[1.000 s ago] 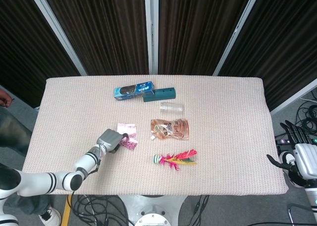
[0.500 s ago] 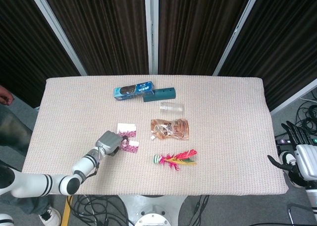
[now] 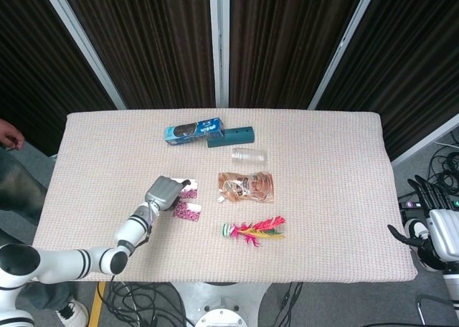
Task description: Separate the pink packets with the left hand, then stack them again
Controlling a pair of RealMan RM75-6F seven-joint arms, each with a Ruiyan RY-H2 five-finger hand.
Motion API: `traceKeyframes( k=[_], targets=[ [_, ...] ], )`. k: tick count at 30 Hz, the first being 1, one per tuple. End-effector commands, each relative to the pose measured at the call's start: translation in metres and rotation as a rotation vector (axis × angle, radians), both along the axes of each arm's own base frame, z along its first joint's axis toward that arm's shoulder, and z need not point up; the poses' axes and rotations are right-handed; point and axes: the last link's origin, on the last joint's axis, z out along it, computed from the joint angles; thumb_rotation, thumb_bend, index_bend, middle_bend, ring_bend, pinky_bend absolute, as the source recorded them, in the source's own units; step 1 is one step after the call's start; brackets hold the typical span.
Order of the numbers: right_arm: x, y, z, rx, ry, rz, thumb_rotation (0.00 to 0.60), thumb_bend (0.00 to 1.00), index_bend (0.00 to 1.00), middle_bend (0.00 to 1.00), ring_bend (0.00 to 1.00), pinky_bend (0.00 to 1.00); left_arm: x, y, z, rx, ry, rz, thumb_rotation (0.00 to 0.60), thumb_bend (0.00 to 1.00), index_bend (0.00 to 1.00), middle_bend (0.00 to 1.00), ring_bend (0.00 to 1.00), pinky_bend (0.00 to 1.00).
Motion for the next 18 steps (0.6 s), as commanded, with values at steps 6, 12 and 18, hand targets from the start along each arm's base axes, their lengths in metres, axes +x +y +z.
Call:
traceKeyframes(
  k=[6,12,18],
  targets=[
    [-0.002,0.000,-0.001,0.001,-0.003,-0.008,0.409,0.14,0.01,0.00,0.00,0.00,0.003,0.004,-0.013,-0.023,0.035,-0.004,0.600,0.64,0.25,0.92,0.94,0.98],
    [-0.003,0.001,0.000,-0.004,-0.007,-0.012,0.412,0.14,0.01,0.00,0.00,0.00,-0.003,0.005,-0.013,-0.038,0.083,0.008,0.600,0.64,0.25,0.92,0.94,0.98],
    [-0.003,0.001,-0.001,-0.003,-0.011,-0.008,0.412,0.14,0.00,0.00,0.00,0.00,-0.017,0.000,-0.006,-0.042,0.107,0.043,0.600,0.64,0.25,0.93,0.94,0.98]
  ],
)
